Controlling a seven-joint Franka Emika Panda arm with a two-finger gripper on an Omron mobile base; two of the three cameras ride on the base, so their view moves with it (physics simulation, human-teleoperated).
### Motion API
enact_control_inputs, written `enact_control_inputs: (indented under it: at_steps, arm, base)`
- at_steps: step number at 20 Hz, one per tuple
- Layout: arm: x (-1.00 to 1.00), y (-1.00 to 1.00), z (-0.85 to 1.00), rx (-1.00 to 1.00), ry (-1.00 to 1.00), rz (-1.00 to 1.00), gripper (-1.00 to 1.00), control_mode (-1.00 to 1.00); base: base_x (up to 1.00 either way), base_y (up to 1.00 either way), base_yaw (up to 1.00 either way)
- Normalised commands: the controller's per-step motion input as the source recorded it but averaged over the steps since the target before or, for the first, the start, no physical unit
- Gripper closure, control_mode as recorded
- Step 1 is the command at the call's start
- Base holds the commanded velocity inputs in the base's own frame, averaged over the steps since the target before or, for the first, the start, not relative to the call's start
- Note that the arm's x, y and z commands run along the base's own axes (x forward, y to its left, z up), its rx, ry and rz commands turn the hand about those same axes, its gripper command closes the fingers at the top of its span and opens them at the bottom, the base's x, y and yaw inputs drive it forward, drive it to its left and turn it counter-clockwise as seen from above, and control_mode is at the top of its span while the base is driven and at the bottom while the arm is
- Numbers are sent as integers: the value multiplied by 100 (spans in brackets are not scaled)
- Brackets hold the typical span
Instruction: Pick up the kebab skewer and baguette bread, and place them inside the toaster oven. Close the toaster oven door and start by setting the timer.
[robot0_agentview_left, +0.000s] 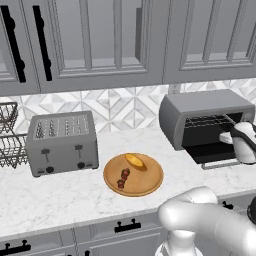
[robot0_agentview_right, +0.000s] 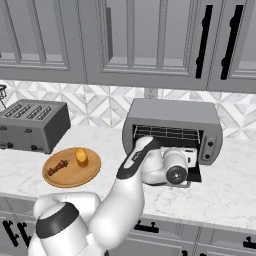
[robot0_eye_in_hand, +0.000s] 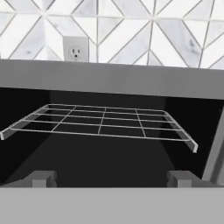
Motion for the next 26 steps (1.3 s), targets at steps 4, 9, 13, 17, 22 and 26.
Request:
enact_control_inputs:
  at_steps: [4,9,13,17,22,26]
  arm:
    - [32,0,-18,0,0,0,-100,-100]
    - [23,0,-21,0,0,0,-100,-100]
    - [19,0,6,3,0,0,-100,-100]
    - [17,0,29,5,0,-1,-100,-100]
    - [46,0,9,2,0,-1,-100,-100]
    - [55,0,-1,0,0,0,-100,-100]
  base:
    - [0,0,0]
    - [0,0,0]
    - [0,0,0]
    - [0,0,0]
    - [0,0,0]
    - [0,0,0]
